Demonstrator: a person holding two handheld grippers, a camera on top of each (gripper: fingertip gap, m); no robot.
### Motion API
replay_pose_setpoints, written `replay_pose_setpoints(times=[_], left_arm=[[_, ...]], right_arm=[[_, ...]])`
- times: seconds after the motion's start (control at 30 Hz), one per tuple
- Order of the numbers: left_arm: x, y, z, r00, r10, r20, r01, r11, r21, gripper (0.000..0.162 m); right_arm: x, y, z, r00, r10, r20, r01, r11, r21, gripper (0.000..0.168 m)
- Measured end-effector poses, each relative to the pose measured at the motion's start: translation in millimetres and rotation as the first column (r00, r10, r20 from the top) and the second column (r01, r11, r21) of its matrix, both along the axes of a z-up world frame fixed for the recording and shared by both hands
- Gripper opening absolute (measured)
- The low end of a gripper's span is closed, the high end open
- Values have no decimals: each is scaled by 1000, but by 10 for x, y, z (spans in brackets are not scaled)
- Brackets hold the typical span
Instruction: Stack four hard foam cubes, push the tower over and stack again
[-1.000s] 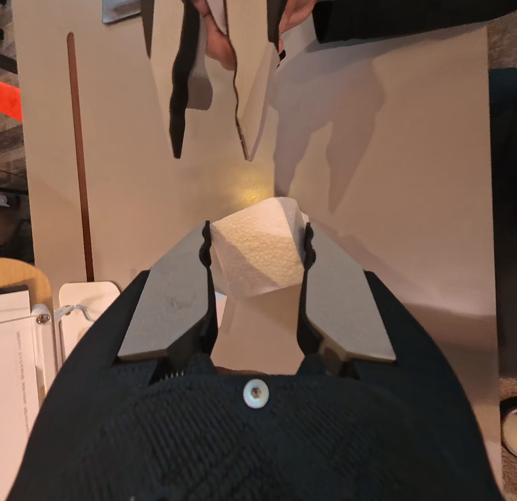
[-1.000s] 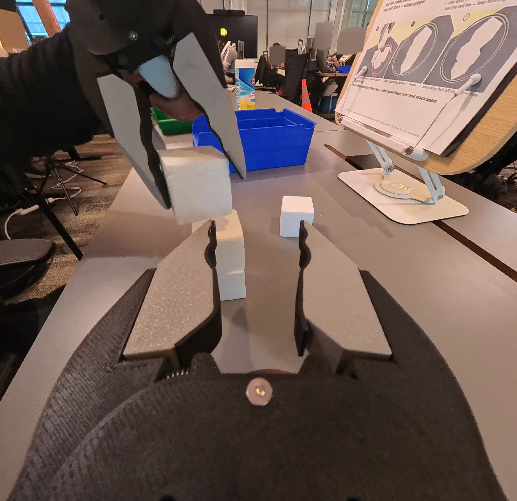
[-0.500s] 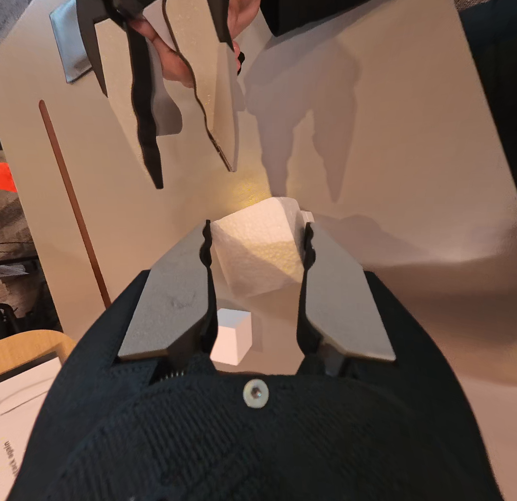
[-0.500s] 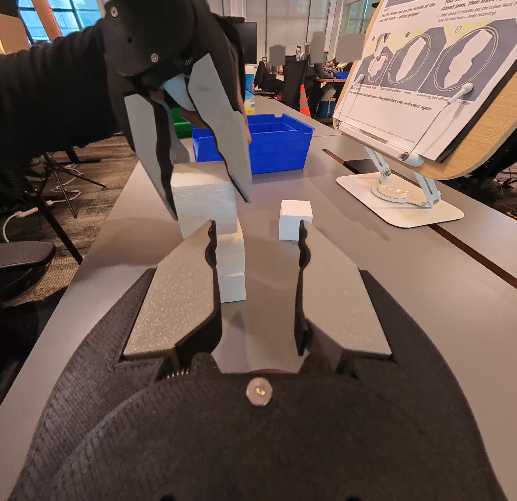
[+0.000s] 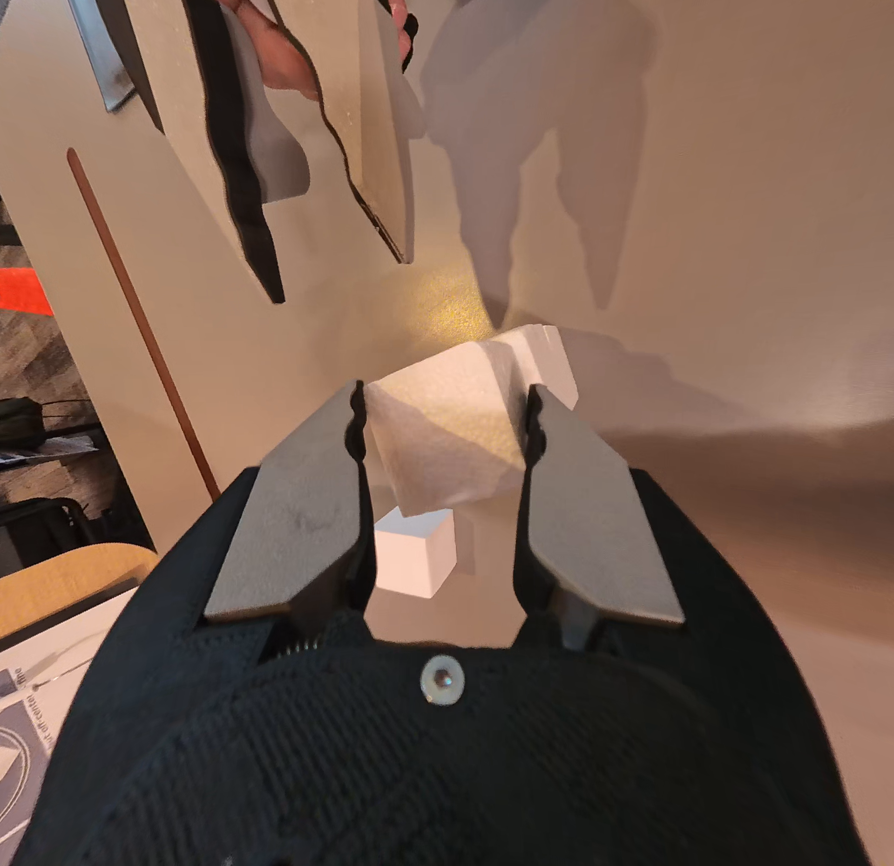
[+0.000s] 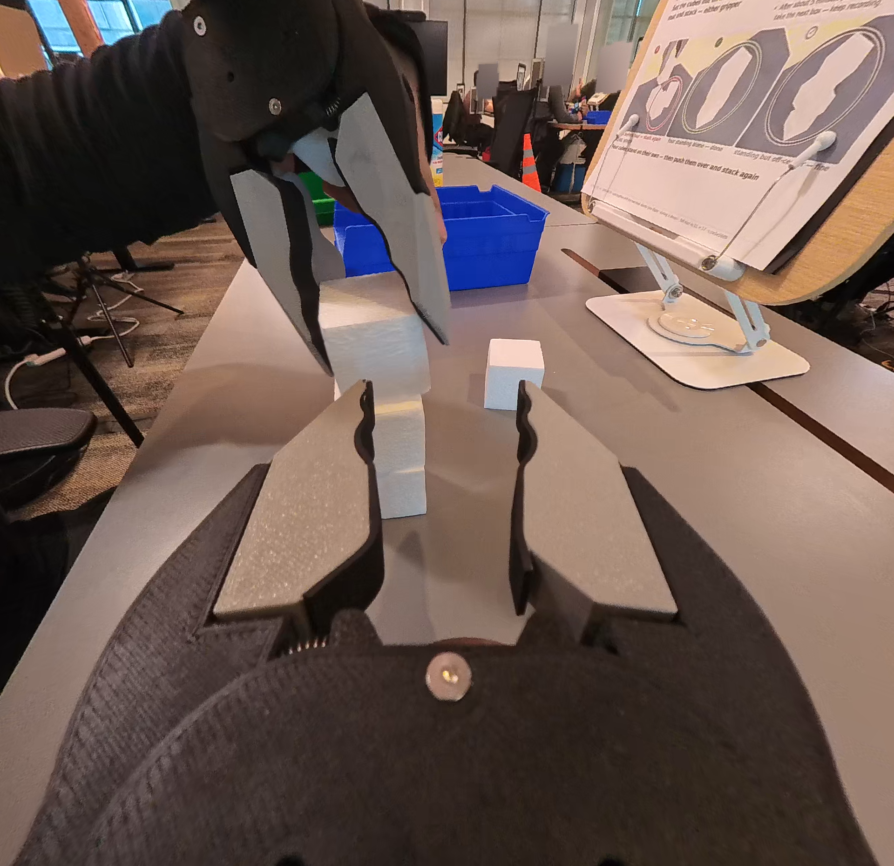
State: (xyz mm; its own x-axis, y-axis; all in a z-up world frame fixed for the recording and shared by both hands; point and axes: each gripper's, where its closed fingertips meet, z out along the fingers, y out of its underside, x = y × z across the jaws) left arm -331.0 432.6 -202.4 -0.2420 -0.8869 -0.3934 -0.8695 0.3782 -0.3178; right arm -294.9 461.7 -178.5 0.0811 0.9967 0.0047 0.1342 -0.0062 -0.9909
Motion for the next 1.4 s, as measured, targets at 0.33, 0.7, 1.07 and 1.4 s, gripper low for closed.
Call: replay_pose_setpoints(times=[0.33,0.7,1.07,1.4], left_arm=[[40,-9,36,999,28,19,-28,1000,-3,66],[65,-41,2,1000,25,13,-25,1000,-12,66],[65,-11,-26,999,40,17,-40,999,6,66],[50,-13,16,997,71,43,-70,997,-26,66]], right_arm=[[-4,-5,-7,1000,2,3,-2,1000,-1,57],[3,-11,10,1000,3,-2,-3,1000,2,57],[6,-11,14,1000,2,-4,-2,1000,1,57],[1,-9,2,1000,3,1,-3,1000,1,57]])
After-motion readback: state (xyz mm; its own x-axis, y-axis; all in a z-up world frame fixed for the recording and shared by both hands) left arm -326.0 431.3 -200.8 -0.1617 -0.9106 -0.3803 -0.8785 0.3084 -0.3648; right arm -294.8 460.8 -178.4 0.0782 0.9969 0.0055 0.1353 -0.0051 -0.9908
